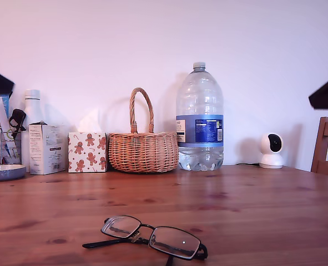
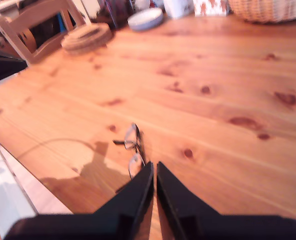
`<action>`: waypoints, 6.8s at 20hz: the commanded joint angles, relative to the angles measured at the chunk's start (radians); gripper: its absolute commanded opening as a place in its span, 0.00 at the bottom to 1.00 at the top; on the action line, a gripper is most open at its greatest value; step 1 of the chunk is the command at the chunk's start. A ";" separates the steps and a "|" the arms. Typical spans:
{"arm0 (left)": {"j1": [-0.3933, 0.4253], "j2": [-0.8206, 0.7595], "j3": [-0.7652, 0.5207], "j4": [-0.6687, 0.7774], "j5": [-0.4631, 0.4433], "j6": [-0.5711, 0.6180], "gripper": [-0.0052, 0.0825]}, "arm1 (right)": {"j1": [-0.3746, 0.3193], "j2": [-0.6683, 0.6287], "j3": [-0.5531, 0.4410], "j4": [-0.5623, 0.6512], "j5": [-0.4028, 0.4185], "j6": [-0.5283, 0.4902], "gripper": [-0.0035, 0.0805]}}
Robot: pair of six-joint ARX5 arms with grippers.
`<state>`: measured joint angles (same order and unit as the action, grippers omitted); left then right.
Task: Pick up the glasses and open them, then place them back on the table
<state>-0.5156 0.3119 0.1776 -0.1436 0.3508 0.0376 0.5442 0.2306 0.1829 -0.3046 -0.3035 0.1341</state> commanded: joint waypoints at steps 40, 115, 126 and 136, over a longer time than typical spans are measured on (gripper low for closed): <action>-0.380 1.132 0.597 -0.205 -0.176 1.152 0.29 | 0.137 0.236 -0.018 0.083 0.002 0.045 0.03; -0.316 1.371 0.639 0.032 -0.214 1.227 0.06 | 0.137 0.236 -0.018 0.083 0.002 0.043 0.03; -0.333 1.354 0.643 0.040 -0.282 1.227 0.03 | 0.136 0.236 -0.018 0.083 0.026 0.048 0.03; -0.362 1.270 0.644 0.040 -0.378 1.145 0.03 | 0.118 0.237 -0.018 0.083 0.026 0.209 0.03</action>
<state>-0.8749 1.5913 0.8097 -0.1070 -0.0235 1.2034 0.6674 0.4622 0.1829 -0.2291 -0.2783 0.3336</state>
